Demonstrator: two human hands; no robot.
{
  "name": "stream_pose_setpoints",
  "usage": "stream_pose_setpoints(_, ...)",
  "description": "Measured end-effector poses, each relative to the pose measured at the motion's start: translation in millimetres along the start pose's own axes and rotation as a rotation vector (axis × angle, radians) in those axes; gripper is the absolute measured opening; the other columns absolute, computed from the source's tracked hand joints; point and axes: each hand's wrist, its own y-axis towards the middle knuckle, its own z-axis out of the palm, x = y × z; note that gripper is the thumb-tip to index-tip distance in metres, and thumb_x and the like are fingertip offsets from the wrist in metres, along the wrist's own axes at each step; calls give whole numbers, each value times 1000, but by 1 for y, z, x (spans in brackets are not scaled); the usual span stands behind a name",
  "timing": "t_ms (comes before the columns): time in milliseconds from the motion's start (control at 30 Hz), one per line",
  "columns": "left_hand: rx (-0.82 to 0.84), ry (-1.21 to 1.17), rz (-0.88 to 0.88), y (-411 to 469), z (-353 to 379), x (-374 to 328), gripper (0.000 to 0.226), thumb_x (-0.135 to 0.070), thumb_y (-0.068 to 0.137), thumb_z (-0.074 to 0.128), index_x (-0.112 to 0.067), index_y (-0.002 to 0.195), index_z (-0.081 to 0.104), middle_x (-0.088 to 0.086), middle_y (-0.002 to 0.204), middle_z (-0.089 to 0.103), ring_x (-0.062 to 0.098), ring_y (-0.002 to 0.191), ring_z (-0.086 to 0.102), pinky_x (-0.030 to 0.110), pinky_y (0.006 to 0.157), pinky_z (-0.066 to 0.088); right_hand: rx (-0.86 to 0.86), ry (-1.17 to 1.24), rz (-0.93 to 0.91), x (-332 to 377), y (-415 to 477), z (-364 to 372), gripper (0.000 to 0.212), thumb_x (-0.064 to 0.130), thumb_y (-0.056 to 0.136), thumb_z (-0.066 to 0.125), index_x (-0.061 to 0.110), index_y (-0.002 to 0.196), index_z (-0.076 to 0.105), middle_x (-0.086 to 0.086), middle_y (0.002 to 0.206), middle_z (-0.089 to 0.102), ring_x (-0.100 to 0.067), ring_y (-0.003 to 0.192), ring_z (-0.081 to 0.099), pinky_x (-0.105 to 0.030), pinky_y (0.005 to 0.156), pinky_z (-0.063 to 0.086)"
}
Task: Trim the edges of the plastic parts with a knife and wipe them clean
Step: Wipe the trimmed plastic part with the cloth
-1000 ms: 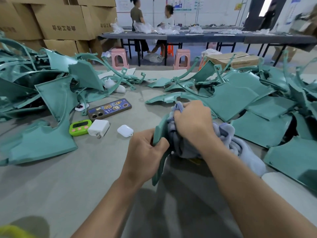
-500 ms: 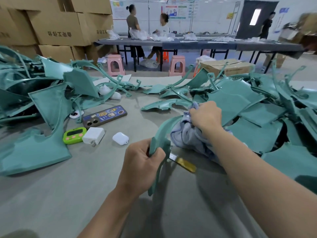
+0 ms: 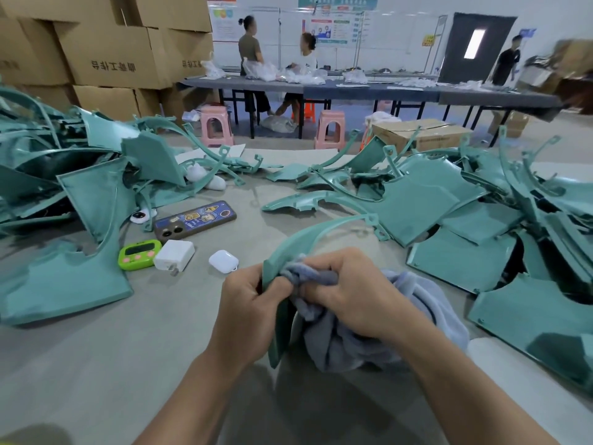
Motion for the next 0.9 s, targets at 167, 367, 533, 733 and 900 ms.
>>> stream_pose_setpoints(167, -166, 113, -13, -1, 3, 7, 56, -56, 91, 49, -11, 60, 54, 5, 54, 57, 15, 54, 51, 32, 52, 45, -86, -25, 5, -6, -22, 25, 22, 13, 85, 68, 29, 97, 77, 6, 86, 74, -8, 81, 69, -35, 76, 56)
stream_pose_setpoints(367, -386, 94, -95, 7, -4, 6, 60, -61, 88, 48, -10, 60, 31, 1, 58, 33, 15, 56, 33, 46, 48, 32, -10, -289, -137, -4, -39, 37, 9, 29, 82, 59, 31, 86, 67, 22, 79, 57, 3, 76, 53, -15, 70, 41)
stream_pose_setpoints(533, -420, -313, -242, 14, -6, 2, 42, -54, 81, 57, -16, 72, 73, 10, 77, 71, 26, 73, 65, 46, 69, 52, -163, -516, 59, -12, -31, 30, 6, 34, 85, 57, 28, 86, 57, 11, 79, 63, -10, 71, 56, -33, 59, 42)
stream_pose_setpoints(733, -389, 32, 16, 8, -8, -9, 42, -44, 90, 50, -13, 61, 45, -12, 53, 47, 2, 52, 41, 15, 48, 35, -422, -404, 294, -21, -23, 19, 12, 32, 88, 58, 26, 78, 61, 24, 71, 64, -1, 60, 55, -22, 52, 33)
stream_pose_setpoints(900, -104, 810, 522, -9, 2, -16, 29, -26, 83, 63, -25, 67, 39, -1, 64, 35, 13, 58, 31, 21, 52, 24, -286, 658, 394, -25, -22, -10, 21, 32, 77, 73, 17, 90, 80, -14, 88, 78, -22, 83, 76, -33, 70, 59)
